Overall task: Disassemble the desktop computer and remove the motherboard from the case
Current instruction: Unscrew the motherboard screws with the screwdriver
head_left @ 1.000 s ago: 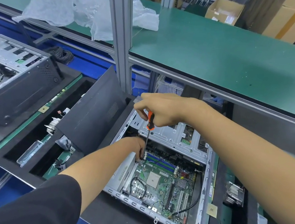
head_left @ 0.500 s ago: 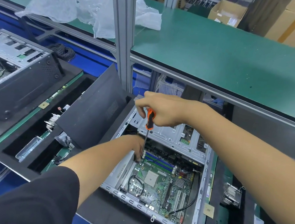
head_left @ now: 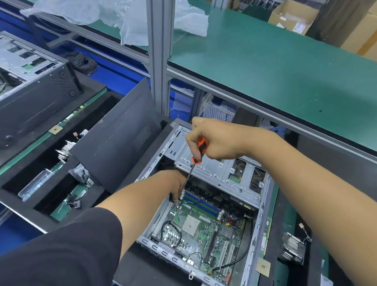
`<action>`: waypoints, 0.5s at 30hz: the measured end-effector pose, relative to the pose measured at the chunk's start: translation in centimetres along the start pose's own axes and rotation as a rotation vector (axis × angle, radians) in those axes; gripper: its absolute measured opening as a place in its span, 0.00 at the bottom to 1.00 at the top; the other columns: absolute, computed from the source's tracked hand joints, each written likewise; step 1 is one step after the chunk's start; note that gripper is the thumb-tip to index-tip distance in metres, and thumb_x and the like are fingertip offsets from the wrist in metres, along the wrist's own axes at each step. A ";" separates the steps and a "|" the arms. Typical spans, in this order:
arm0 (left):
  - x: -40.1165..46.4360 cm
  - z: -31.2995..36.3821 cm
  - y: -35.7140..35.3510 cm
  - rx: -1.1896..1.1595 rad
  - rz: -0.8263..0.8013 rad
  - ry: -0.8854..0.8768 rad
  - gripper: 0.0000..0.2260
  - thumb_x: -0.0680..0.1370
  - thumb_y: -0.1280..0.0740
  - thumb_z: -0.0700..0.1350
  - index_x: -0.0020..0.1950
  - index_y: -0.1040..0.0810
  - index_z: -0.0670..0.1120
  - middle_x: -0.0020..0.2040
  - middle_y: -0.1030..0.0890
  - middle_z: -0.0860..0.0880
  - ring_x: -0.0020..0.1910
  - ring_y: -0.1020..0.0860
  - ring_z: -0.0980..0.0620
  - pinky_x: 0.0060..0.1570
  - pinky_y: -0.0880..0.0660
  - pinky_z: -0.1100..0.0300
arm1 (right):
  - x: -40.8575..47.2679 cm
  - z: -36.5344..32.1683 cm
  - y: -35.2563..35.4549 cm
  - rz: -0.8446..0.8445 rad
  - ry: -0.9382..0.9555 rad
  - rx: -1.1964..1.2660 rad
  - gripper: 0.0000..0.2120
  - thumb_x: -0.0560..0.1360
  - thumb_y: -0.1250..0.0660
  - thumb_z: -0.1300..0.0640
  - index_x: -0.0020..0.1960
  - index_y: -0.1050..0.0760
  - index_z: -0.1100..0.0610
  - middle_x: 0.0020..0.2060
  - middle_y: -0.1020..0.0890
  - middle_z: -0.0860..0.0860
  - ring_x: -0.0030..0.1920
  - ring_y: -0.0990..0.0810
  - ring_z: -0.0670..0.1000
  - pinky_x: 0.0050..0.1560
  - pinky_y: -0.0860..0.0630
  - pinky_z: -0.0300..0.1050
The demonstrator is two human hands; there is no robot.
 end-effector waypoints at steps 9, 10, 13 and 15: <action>0.5 0.1 0.1 0.054 -0.041 -0.056 0.13 0.73 0.22 0.47 0.41 0.25 0.46 0.47 0.20 0.48 0.45 0.22 0.49 0.51 0.23 0.54 | 0.7 0.1 0.1 0.182 -0.062 -0.528 0.04 0.77 0.42 0.50 0.45 0.36 0.47 0.31 0.27 0.48 0.32 0.29 0.49 0.32 0.40 0.46; 0.5 0.1 0.2 0.067 -0.059 -0.066 0.13 0.73 0.22 0.48 0.40 0.25 0.45 0.43 0.21 0.48 0.40 0.23 0.50 0.49 0.24 0.53 | 0.8 0.0 0.2 0.158 -0.057 -0.434 0.04 0.76 0.39 0.52 0.44 0.34 0.47 0.33 0.26 0.47 0.33 0.28 0.47 0.32 0.37 0.47; 0.5 0.0 0.4 0.081 -0.098 -0.087 0.14 0.75 0.23 0.49 0.39 0.21 0.40 0.36 0.21 0.48 0.34 0.24 0.50 0.45 0.24 0.53 | 0.9 -0.4 0.3 0.069 0.008 -0.105 0.11 0.72 0.35 0.65 0.40 0.21 0.49 0.43 0.24 0.51 0.40 0.27 0.41 0.35 0.28 0.39; 0.5 -0.2 0.4 0.069 -0.095 -0.095 0.15 0.74 0.24 0.48 0.35 0.26 0.44 0.34 0.24 0.49 0.31 0.27 0.52 0.44 0.26 0.54 | 0.9 -0.4 0.2 0.032 0.015 -0.075 0.15 0.71 0.37 0.71 0.42 0.17 0.53 0.45 0.24 0.55 0.43 0.27 0.41 0.35 0.29 0.36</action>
Point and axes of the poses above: each hand's wrist, its own x-axis towards the middle knuckle, its own y-axis out of the back of the hand, z = x × y, the point moved 2 cm from there along x, towards the middle knuckle
